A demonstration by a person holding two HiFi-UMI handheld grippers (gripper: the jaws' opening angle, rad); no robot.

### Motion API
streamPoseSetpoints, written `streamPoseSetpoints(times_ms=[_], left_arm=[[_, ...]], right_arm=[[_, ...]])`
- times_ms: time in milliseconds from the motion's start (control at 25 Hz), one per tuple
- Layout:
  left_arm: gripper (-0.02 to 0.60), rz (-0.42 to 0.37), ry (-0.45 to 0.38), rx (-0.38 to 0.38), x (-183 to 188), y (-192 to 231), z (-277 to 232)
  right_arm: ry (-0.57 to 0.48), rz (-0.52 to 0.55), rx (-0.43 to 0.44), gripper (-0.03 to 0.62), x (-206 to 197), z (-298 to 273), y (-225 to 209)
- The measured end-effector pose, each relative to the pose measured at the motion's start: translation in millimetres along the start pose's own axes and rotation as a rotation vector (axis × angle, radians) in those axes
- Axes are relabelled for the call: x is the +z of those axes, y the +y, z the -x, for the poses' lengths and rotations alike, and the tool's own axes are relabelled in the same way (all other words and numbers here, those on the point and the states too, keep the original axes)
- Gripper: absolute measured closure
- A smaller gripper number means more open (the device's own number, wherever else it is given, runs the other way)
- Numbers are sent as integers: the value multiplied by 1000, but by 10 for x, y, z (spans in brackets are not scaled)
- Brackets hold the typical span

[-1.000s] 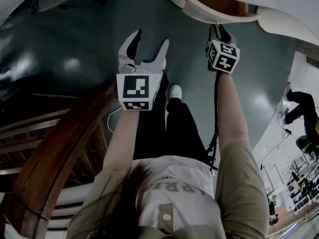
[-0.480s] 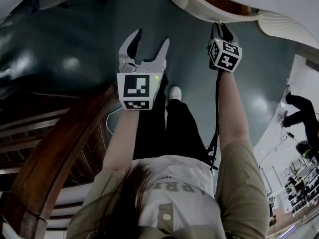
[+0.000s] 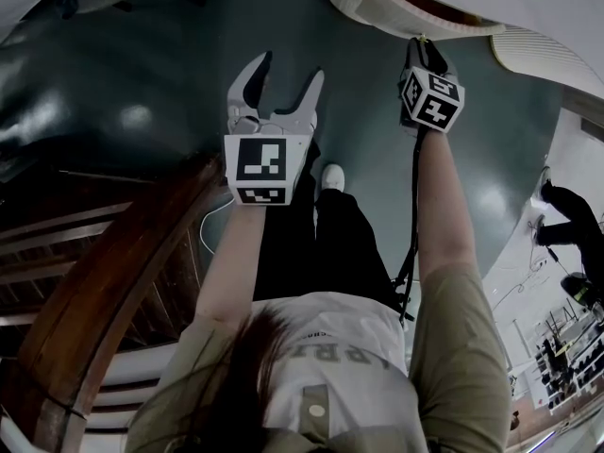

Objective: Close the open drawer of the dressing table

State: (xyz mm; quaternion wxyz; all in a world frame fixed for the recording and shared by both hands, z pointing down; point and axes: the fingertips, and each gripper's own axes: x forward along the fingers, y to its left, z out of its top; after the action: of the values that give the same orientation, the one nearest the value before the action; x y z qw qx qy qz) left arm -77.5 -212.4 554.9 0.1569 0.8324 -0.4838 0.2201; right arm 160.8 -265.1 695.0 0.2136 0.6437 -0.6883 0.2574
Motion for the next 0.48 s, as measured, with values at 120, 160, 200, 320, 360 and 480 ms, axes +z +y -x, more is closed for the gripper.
streamPoseSetpoints(times_ms=[120,160,200,320,360,480], left_arm=[[279,-1,-4,3,28,9,-23],[279,-3,-7,3,46,6,-31],[279,-5,-9,3,62,2,-36],[279,-5,-11,3,80,9,-40],[279,-3,-11,3,81,12,-44],[279,-1,-14,-2,100,-5,-57]], right_arm=[[-3,-1,1,488,32,-39,-5],[-5,-1,1,488,43,-46,-10],[-8,-2,0,488,52,-49,-13],[-16,-7,-1,488,60,-53,-6],[-19,-10,0,488,63,-56,-5],[-29,-16,6,488,75,-64,-8]])
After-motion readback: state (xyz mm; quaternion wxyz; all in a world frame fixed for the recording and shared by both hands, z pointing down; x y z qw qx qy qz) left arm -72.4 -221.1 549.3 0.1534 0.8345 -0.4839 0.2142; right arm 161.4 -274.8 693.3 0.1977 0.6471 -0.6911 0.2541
